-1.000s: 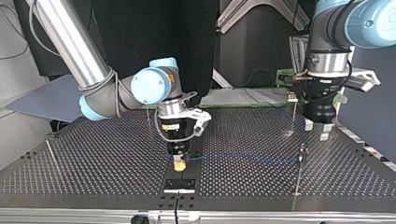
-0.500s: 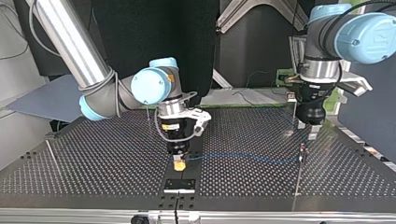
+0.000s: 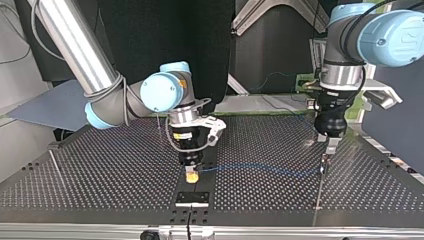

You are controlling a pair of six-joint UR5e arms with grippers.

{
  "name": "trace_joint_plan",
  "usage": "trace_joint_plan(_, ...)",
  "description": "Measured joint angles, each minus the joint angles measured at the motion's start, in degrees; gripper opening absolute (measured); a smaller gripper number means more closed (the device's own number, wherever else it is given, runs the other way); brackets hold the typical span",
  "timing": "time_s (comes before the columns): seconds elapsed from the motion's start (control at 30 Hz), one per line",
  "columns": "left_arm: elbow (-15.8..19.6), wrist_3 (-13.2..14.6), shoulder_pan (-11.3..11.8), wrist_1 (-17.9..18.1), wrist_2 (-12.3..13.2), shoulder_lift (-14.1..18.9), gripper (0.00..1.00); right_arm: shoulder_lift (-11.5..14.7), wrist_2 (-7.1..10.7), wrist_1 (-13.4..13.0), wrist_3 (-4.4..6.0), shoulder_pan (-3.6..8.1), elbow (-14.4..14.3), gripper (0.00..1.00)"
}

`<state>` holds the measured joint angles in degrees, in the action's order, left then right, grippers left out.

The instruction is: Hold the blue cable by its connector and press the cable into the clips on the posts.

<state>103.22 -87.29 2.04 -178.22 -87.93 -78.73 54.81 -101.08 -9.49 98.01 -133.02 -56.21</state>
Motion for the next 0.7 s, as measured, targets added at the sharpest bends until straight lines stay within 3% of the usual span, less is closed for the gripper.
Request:
trace_joint_plan(0.3, -0.21, 4.24, -0.39, 0.69, -0.31, 0.04, 0.99, 0.01, 0.00, -0.01, 0.00, 0.00, 0.00, 0.00)
trace_joint_plan(0.7, -0.23, 5.02, -0.59, 0.73, -2.09, 0.04, 0.99, 0.00, 0.00, -0.01, 0.00, 0.00, 0.00, 0.00)
